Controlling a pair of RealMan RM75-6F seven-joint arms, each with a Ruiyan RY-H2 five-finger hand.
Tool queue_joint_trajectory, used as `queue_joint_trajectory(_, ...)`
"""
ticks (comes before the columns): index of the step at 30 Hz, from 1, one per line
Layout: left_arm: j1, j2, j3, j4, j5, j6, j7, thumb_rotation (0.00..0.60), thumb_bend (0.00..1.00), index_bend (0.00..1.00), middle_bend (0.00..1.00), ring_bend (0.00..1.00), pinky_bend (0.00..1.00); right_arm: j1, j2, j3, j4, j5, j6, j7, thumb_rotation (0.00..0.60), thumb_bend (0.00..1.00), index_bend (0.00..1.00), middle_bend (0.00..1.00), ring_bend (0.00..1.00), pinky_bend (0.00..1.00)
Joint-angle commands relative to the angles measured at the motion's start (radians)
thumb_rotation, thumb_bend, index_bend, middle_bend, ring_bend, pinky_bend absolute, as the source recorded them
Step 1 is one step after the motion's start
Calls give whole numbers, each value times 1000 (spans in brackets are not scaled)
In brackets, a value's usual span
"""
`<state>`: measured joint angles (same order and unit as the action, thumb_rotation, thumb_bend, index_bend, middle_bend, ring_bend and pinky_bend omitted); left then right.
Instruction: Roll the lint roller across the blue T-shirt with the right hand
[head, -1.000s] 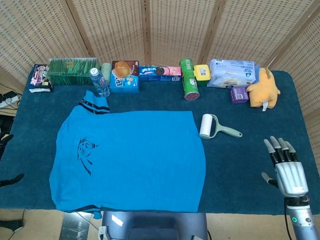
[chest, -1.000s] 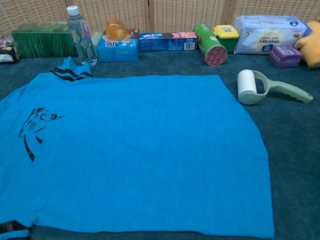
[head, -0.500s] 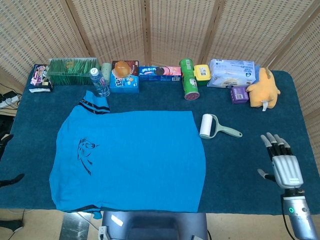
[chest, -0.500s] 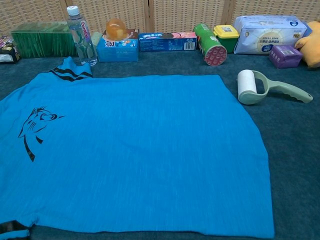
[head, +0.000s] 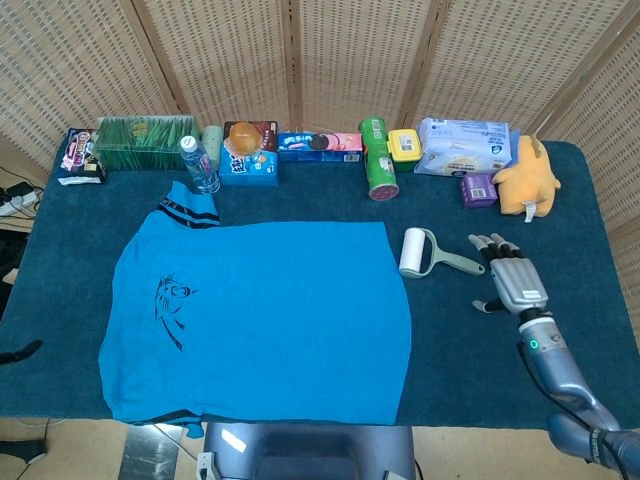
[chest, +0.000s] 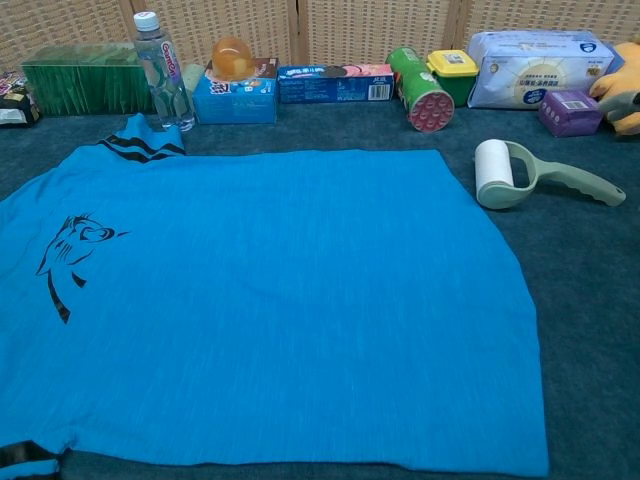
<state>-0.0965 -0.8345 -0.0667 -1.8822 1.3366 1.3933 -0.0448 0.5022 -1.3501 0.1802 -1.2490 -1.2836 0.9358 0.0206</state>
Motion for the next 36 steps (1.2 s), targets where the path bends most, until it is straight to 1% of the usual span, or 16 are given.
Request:
queue_joint_trajectory(1, 0, -1, -2, -3, -3, 3, 6, 600, 114, 0, 0, 0, 80, 44, -28, 21, 46, 42, -61, 0, 600, 85, 112, 138, 79, 124)
queue_joint_trajectory(4, 5, -5, -1, -8, 4, 15, 16, 600, 113, 0, 0, 0, 80, 63, -52, 19, 72, 52, -88, -4, 600, 150, 153, 162, 91, 130)
queue_joint_trajectory(7, 8, -9, 1, -11, 13, 25, 26, 600, 114, 0, 0, 0, 80, 83, -75, 23, 93, 68, -112, -14, 600, 220, 170, 180, 100, 136)
queue_joint_trajectory(11, 7, -14, 3, -14, 20, 26, 38, 600, 114, 0, 0, 0, 80, 106, -106, 28, 132, 91, -144, -17, 600, 265, 185, 190, 111, 146)
queue_joint_trajectory(18, 0, -18, -5, -18, -8, 16, 55, 600, 114, 0, 0, 0, 80, 137, -164, 31, 207, 116, -179, -21, 600, 364, 229, 230, 152, 177)
queue_joint_trajectory(26, -12, -21, -14, -22, -39, -3, 72, 600, 115, 0, 0, 0, 80, 145, -205, 23, 266, 124, -189, -19, 600, 374, 245, 271, 191, 193)
queue_joint_trajectory(32, -19, -23, -19, -26, -57, -13, 85, 600, 114, 0, 0, 0, 80, 149, -224, 16, 300, 123, -201, -8, 600, 376, 254, 336, 249, 207)
queue_joint_trajectory(36, -22, -24, -20, -29, -62, -18, 92, 600, 114, 0, 0, 0, 80, 154, -241, 12, 330, 125, -214, -4, 600, 388, 274, 388, 313, 224)
